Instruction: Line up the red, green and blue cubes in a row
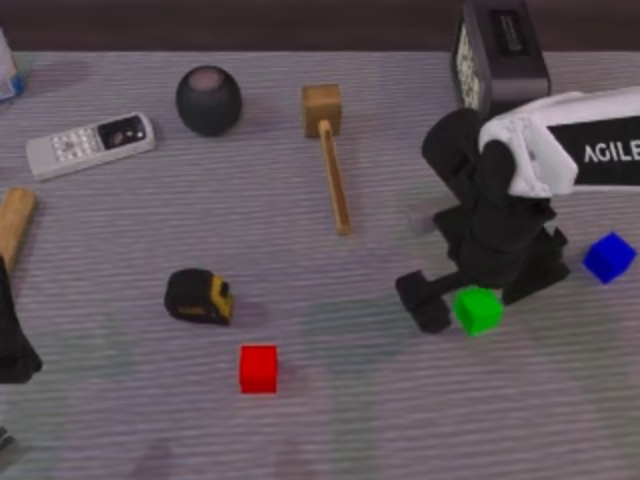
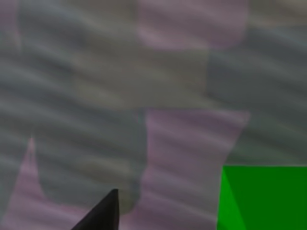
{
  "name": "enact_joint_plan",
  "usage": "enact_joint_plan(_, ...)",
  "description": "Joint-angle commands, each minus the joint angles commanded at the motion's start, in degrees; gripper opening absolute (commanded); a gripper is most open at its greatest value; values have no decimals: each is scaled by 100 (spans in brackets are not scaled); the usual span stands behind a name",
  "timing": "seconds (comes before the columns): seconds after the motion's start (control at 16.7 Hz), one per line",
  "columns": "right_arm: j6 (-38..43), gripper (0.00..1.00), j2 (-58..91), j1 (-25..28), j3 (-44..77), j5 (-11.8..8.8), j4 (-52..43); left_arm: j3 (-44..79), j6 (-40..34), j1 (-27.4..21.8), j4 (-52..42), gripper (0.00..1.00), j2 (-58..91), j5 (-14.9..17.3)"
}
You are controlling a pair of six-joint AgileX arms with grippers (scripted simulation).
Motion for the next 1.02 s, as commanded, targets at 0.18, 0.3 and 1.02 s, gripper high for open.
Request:
enact_joint_plan(0.18,0,25,0,0,0,0,0,0,0,0,0,100,0,0)
enact_joint_plan(0.3,0,10,0,0,0,0,0,0,0,0,0,100,0,0)
enact_joint_plan(1.02,-14,0,-294,12,148,14,-197,0,0,0,0,100,0,0)
